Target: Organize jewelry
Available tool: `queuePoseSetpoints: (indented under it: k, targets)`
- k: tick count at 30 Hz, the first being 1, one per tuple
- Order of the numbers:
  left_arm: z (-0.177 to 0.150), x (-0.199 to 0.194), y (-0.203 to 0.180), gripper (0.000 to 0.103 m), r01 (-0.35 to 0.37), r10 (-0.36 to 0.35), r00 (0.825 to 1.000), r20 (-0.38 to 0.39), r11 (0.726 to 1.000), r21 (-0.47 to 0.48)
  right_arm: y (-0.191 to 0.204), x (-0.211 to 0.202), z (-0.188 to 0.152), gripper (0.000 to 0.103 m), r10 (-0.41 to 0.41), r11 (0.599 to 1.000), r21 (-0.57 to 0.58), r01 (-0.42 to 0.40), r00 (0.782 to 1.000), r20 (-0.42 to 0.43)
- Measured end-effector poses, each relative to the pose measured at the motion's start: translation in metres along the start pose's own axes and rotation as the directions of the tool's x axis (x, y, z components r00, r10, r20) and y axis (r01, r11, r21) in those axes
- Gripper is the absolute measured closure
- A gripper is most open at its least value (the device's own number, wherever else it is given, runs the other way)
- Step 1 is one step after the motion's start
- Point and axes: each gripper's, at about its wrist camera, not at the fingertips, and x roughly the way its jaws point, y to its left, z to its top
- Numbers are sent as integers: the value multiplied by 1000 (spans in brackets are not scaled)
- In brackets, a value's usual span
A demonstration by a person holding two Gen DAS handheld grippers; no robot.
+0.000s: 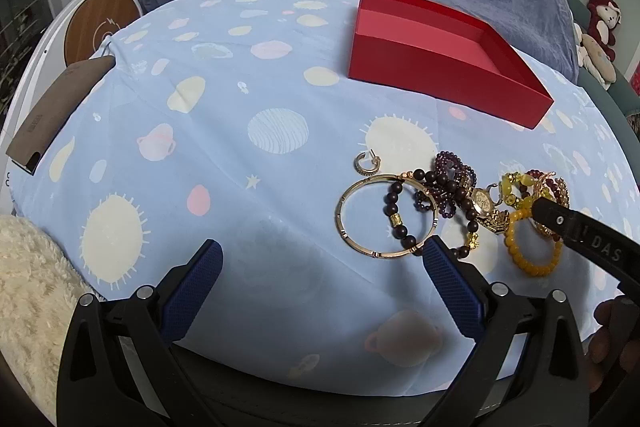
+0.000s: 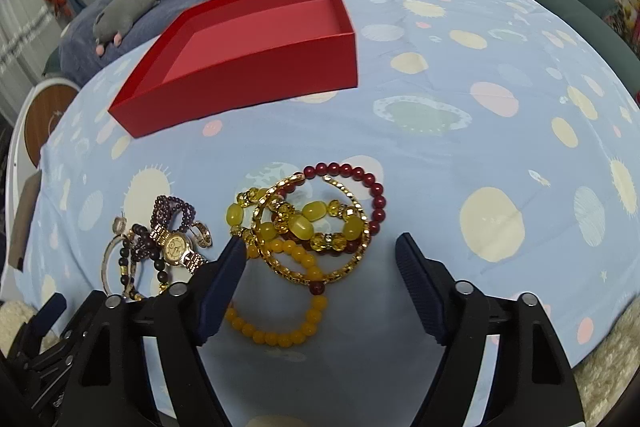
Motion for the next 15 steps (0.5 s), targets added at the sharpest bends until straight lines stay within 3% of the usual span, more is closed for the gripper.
queuePoseSetpoints:
  k: [5, 15]
  targets:
    - [0, 2, 1, 7, 5, -5, 1000, -9, 1000, -5, 6, 4, 1, 46, -7, 999, -35, 8, 1000, 5]
    - [6, 6, -8, 7, 40, -40, 999, -26, 999, 6, -2, -18, -6, 46, 32, 999, -24, -31, 999, 34]
